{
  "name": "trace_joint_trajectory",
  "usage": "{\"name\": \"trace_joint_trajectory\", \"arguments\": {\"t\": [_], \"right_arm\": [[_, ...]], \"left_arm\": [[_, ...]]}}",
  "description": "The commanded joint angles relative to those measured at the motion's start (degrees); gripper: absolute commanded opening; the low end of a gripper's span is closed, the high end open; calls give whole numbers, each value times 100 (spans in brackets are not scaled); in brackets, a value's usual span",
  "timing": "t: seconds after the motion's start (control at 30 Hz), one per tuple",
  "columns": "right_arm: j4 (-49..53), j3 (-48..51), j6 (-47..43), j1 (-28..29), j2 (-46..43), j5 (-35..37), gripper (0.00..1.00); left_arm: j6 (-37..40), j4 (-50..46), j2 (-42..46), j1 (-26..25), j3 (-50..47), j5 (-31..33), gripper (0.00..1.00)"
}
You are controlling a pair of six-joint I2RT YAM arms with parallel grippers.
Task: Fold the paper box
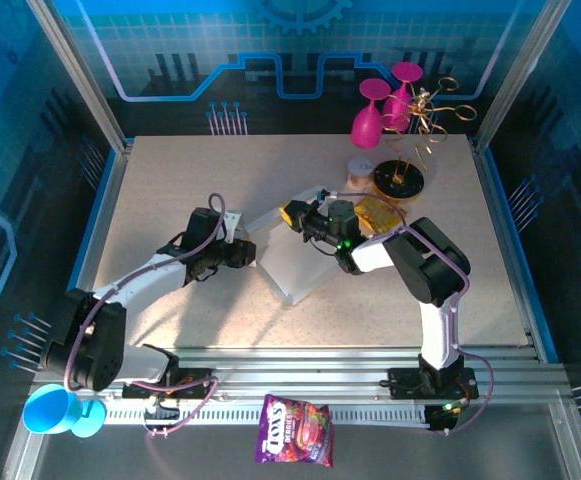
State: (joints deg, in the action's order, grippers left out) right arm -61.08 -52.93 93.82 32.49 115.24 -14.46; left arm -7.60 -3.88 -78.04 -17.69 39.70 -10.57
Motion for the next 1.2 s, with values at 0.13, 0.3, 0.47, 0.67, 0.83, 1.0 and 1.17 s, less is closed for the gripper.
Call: {"name": "trace_joint_trajectory", "arguments": {"t": [0.13,0.3,0.47,0.67,0.83,1.0,1.17], "right_arm": [[228,-7,88,-44,236,-318,0],[104,19,134,-45,281,-292,0],[-152,54,270,-50,357,-130,0],[-260,71,327,-59,337,37,0],[-321,53,352,-60,308,78,0],[-403,163,315,-76,213,144,0],[-660,415,231,-120,113,224,0]], "left_arm": [[160,151,-322,-86,422,-49,41],[80,275,-472,-135,527,-234,29],[-44,511,-405,-284,328,-150,31],[-346,735,-343,-502,41,129,38],[-640,912,-381,-653,-111,320,43],[-985,1038,-117,-753,-282,575,47],[-1274,949,601,-744,-586,706,55]]}}
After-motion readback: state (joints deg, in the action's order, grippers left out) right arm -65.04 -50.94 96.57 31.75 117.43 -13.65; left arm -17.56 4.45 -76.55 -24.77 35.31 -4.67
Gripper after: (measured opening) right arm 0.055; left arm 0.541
